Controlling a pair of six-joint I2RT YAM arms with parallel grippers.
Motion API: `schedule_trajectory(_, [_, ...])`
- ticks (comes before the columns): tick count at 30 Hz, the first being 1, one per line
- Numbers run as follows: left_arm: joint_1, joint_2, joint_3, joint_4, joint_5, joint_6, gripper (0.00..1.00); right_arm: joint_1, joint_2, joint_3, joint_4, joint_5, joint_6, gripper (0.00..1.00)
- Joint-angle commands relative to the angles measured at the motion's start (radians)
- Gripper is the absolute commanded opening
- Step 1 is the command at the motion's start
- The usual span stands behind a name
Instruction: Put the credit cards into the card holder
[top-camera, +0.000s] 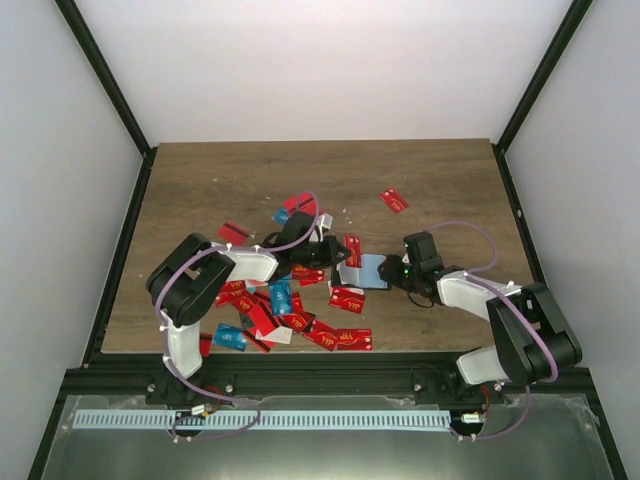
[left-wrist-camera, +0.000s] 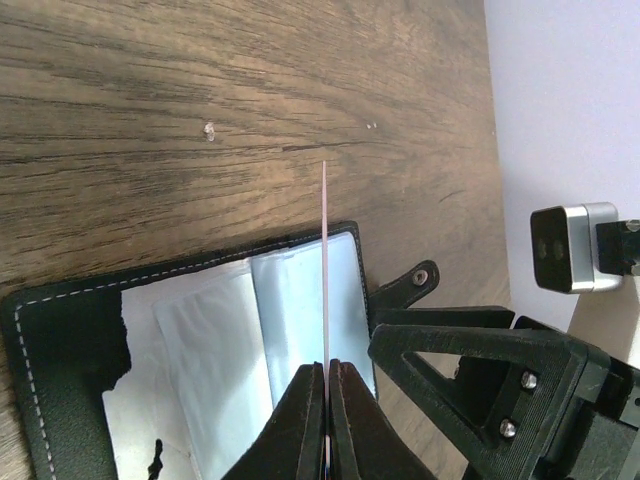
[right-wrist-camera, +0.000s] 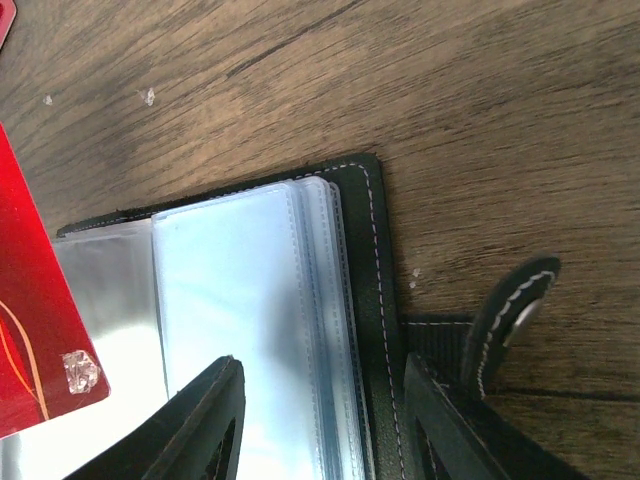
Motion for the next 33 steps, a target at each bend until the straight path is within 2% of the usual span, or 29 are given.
schedule_trajectory(1, [-0.004,0.021,-0.003,0.064,0.019,-0.029,0.04,-0.006,0.025,-0.033,-0.045,-0.024,-0.001,0.46])
schedule_trajectory(33, [-0.034,0.069,0.016,0.012,-0.035,0.000,0.04,-0.005,0.038,-0.024,-0.041,-0.052,-0.004,0.46])
